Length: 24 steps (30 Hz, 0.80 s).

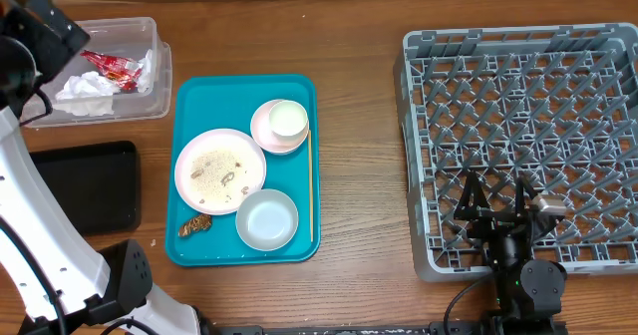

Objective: Sort waste into correct bins and load items into the dishwasher
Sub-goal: 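Lower the left gripper onto the brown food scrap and grasp it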

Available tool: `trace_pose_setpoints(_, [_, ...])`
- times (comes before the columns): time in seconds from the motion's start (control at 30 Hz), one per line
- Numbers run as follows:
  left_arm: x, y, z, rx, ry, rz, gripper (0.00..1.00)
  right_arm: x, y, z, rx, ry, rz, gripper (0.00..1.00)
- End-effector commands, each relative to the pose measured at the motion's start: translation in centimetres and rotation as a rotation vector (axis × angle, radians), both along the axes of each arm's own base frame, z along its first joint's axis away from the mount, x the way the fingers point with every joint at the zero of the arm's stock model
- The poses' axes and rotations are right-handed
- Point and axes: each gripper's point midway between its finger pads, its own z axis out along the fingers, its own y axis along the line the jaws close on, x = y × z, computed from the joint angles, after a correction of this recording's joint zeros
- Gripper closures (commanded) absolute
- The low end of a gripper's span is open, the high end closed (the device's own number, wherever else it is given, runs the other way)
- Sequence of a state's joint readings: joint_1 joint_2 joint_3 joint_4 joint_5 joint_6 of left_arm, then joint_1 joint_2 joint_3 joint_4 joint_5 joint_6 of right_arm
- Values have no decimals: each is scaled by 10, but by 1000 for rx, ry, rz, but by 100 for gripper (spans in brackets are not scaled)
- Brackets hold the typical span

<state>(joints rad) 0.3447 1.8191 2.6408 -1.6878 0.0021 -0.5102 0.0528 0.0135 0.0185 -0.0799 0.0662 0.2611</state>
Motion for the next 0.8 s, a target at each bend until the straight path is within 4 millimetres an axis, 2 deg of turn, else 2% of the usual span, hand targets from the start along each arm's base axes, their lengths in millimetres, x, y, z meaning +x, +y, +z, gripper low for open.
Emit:
trace_pose_setpoints(0.0, [-6,-7,1,15,10,-57,0,0,0,-2,-3,-4,-1,0])
trace_pose_setpoints(0.17, [-30,-16,19,9,-45,-36,0,0,0,-2,-3,-4,-1,0])
trace_pose_setpoints(0.3, [-50,-26,4,-36,3,-33,0,0,0,-2,-3,-4,-1,1])
trace_pose_setpoints(0.43, [-76,-35,-36,-113,124,17,0,0,0,-2,-3,-4,-1,0])
trace_pose_setpoints(0.6, [-122,-44,-102,-274,294,271,0,0,0,-2,-3,-4,-1,0])
trace_pose_setpoints(0.7, [-138,-49,-136,-324,392,343,0,0,0,-2,-3,-4,-1,0])
trace_pose_setpoints(0.77, [-146,-52,-170,-344,492,355,0,0,0,-2,-3,-4,-1,0])
